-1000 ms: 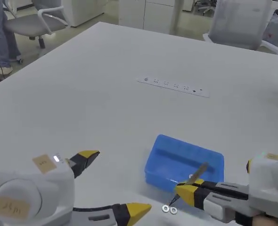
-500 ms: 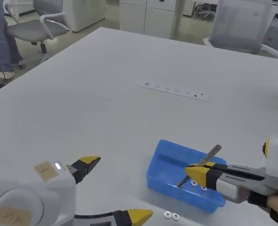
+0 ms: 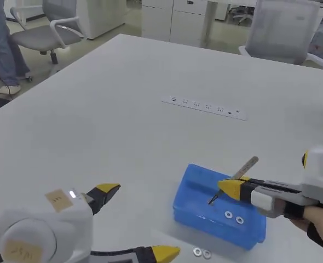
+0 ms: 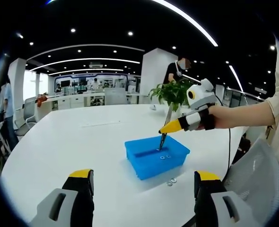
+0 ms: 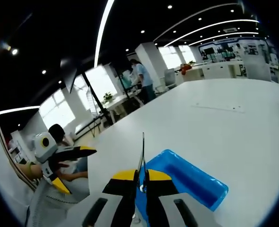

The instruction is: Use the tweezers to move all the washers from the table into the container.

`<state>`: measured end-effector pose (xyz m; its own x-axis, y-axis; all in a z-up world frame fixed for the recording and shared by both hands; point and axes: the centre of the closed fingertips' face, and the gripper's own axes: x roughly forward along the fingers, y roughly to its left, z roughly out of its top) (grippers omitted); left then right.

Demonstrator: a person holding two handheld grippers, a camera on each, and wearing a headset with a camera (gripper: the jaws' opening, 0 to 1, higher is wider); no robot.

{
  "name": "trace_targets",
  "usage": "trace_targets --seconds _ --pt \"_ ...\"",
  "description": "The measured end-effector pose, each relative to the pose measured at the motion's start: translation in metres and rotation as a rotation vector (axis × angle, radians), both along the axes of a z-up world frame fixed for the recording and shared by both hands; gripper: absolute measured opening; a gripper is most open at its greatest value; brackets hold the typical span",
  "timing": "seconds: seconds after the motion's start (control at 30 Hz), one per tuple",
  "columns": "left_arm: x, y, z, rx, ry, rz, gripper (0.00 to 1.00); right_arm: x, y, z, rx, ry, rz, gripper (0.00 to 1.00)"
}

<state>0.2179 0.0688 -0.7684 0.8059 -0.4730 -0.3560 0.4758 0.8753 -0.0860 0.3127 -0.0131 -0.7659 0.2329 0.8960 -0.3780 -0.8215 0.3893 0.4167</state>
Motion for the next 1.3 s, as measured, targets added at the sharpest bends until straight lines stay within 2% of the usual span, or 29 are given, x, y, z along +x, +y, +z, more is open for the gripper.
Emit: trace_targets --seconds 0.23,0.47,0.8,1.13,1.3 --pt "0.000 0.000 0.000 0.003 0.001 -0.002 0.89 0.013 0.000 -0.014 -0.047 -0.006 -0.030 0.03" --pt "0.000 -0.001 -0.001 0.007 0.003 -0.006 0.89 0.023 -0.002 -0.035 -0.127 -0.042 -0.025 0.03" --pt "0.000 -0.001 -0.001 0.009 0.004 -0.007 0.89 0.018 0.003 -0.058 -0.239 -0.125 0.027 0.03" --pt "-0.001 -0.001 -0.003 0.019 0.009 -0.012 0.88 0.012 0.007 -0.065 -0.301 -0.221 0.096 0.03" --pt "-0.001 -0.001 -0.004 0.021 0.011 -0.012 0.88 0.013 0.007 -0.065 -0.305 -0.242 0.102 0.04"
